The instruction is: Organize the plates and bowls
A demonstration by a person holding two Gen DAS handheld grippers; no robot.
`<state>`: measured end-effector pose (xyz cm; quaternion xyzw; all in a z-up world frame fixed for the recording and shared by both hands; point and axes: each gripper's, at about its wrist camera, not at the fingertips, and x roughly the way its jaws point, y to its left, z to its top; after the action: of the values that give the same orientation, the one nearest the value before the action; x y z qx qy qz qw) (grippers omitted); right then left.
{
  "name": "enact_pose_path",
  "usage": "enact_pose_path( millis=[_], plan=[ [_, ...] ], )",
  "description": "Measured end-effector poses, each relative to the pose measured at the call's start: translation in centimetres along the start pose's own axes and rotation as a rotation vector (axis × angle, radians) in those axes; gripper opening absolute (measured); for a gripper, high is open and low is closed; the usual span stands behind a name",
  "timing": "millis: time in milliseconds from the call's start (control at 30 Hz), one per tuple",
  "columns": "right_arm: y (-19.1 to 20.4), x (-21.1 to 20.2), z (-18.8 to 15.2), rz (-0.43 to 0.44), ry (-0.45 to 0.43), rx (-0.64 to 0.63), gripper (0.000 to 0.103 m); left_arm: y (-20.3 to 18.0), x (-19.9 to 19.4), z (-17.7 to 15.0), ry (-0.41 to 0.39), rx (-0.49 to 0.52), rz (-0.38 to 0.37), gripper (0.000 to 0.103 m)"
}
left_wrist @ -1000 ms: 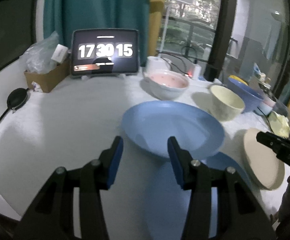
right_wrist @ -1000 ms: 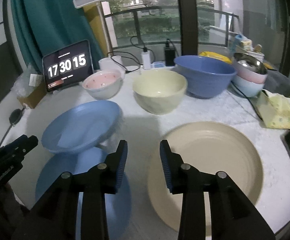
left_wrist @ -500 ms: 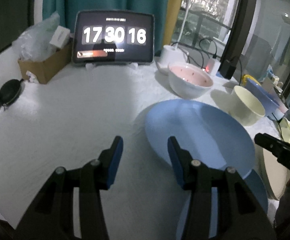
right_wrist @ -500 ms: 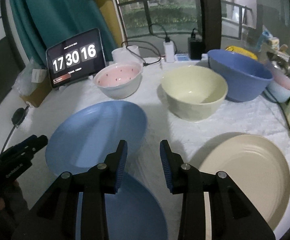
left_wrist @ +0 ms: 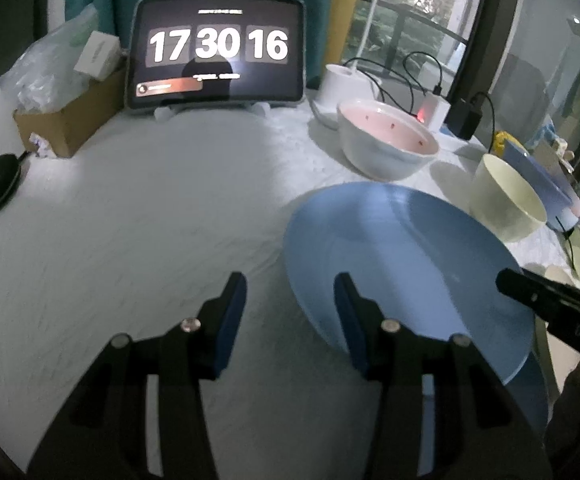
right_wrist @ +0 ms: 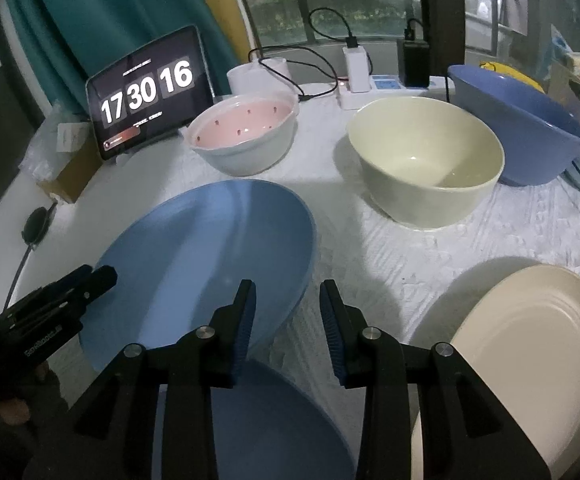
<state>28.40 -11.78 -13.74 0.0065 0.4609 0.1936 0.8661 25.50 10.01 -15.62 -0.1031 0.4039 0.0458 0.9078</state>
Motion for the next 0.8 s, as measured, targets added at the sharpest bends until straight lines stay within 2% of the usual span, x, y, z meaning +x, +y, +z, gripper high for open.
enact_pose_path(
  millis=[100, 367, 800],
  plan=[
    [0.4, -0.3, -0.2, -0.002, -0.001, -0.017, 0.031, -0.7, -0.2, -0.2, 0.005, 0.026, -0.026, 0.034],
    [0.4, -1.4, -0.7, -0.035, -0.022, -0.026, 0.024, -1.7, -1.7, -1.0, -0.018, 0.057, -0.016, 0.032],
    [-0.6, -5.3, -2.0, -0.047, -0.093, -0.013, 0.023, -4.2, -5.4, -1.8, -0.074, 0.106, -0.025, 0.032]
  ],
)
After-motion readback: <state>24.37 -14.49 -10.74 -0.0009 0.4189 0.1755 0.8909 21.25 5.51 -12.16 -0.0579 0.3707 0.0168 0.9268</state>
